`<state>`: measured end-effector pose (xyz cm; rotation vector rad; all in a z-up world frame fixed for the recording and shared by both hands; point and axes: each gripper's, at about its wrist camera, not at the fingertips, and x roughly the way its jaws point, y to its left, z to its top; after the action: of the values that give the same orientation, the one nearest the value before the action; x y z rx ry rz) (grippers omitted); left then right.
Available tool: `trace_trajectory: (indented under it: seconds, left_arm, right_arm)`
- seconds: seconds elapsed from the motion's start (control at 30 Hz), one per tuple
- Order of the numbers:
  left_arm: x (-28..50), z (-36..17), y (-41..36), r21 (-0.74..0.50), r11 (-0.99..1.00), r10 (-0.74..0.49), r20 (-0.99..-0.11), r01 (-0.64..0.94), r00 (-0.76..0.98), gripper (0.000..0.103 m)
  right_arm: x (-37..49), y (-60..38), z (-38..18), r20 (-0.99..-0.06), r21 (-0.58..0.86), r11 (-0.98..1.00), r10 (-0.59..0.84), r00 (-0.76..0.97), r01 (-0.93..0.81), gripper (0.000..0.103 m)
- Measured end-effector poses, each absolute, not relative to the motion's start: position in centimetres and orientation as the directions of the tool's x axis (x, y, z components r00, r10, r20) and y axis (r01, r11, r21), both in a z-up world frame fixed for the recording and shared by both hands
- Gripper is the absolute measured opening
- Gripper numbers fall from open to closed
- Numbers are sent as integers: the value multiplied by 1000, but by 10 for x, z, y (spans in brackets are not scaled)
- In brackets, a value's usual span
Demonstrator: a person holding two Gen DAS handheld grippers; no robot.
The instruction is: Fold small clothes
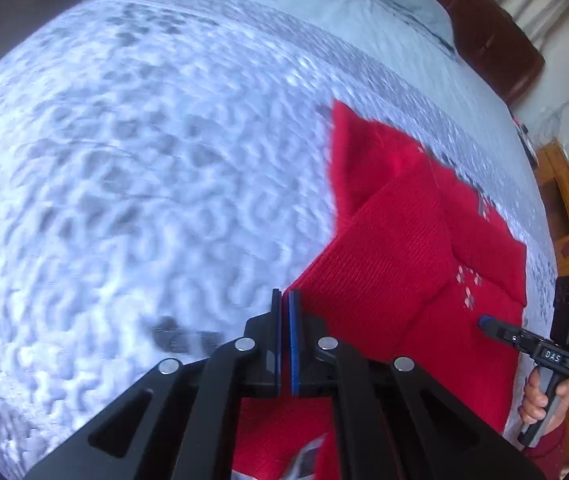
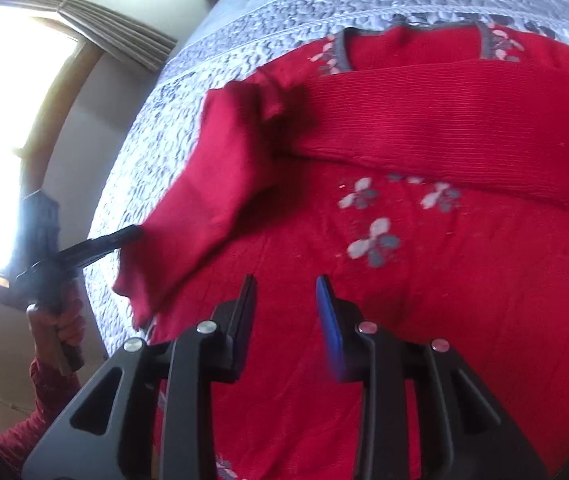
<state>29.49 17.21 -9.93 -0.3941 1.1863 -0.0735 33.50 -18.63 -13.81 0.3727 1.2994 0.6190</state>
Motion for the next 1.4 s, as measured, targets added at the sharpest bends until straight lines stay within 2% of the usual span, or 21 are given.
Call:
trace_trajectory:
  seconds: [0.17,0.33,0.5,0.6,0.77,0.87,0.97,1.17,1.27,1.4]
  left_arm:
    - [270,-84,242,-245,925,-99,-893,-289,439,3]
    - [272,-86,275,-199,911,-21,-897,-360,441,3]
    - [285,-75,267,-278,902,-95,-874,-330,476,3]
    - [279,-62,258,-319,901,-133,-848,-294,513,3]
    - [279,-42,251,-355,901,-174,-821,-248,543,3]
    - [282,-31,238,-377,903,-208,-804,-207,557,3]
    - [286,-15,210,-405,905,-264,-773,-128,576,3]
    - [308,11,105,-482,871,-451,-714,91,536,3]
    - [323,11,33,-496,849,-518,-710,185,476,3]
    - [340,-1,-86,-544,761,-642,-711,353,287,5]
  right_arm:
    - [358,-176,-134,-796,544,811,580,173,-215,31]
    - [397,-140,-132,-792,546,808,584,178,-220,31]
    - [424,-110,-135,-790,548,811,582,193,-204,30]
    - [444,-89,-144,-768,585,792,610,192,-176,24]
    - [457,-52,-175,-832,518,837,541,127,-175,24]
    - [453,-57,-175,-800,557,813,580,153,-169,23]
    - [440,-88,-165,-749,625,767,641,167,-142,24]
    - [380,-187,-156,-746,625,776,627,226,-88,25]
    - [345,-227,-155,-774,586,808,582,249,-66,25]
    - [297,-284,-152,-795,553,833,532,291,-9,25]
